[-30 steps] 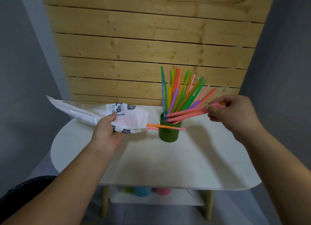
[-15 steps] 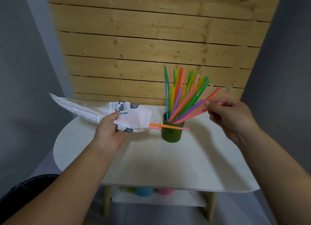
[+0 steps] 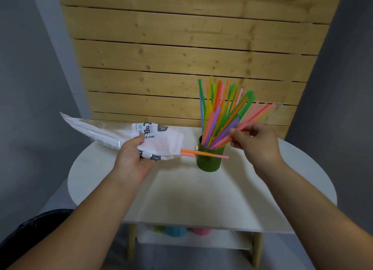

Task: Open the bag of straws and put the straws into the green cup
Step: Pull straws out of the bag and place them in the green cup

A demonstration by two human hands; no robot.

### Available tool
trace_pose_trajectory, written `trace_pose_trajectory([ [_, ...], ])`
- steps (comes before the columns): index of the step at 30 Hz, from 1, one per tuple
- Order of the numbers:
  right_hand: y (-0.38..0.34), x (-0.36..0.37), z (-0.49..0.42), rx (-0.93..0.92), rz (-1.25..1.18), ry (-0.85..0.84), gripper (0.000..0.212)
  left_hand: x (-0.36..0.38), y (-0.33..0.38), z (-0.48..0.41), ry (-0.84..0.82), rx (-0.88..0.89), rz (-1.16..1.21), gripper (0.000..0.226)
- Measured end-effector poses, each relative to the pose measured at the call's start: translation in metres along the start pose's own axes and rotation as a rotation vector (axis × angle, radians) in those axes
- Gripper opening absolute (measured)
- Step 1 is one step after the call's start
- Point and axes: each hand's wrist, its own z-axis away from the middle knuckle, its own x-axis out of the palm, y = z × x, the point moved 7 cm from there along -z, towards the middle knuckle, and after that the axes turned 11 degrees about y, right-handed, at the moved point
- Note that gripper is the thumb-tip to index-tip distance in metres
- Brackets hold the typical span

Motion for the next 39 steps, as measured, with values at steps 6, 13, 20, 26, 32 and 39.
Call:
trace_pose_trajectory([
  [6, 0.010, 0.001, 0.004, -0.030, 0.204, -0.050, 0.012, 0.000, 0.002, 0.003, 0.000, 0.007, 0.003, 0.015],
  [13, 0.041, -0.004, 0.033, 0.441, 0.263, -0.181, 0.019, 0.002, 0.004, 0.008, -0.004, 0.015, 0.039, 0.013],
  [20, 0.039, 0.032, 0.080, 0.696, -0.162, -0.327, 0.030, 0.008, 0.008, 0.014, -0.071, 0.053, 0.044, 0.012],
  [26, 0.037, 0.058, 0.087, 0.588, -0.304, -0.261, 0.027, 0.014, 0.004, 0.022, -0.107, 0.081, -0.002, 0.014],
  [32, 0.036, 0.061, 0.086, 0.554, -0.357, -0.232, 0.015, 0.017, 0.004, 0.023, -0.108, 0.087, -0.014, 0.017],
  [39, 0.030, 0.038, 0.068, 0.548, -0.396, -0.195, 0.009, 0.011, 0.010, 0.017, -0.072, 0.082, 0.009, 0.012],
])
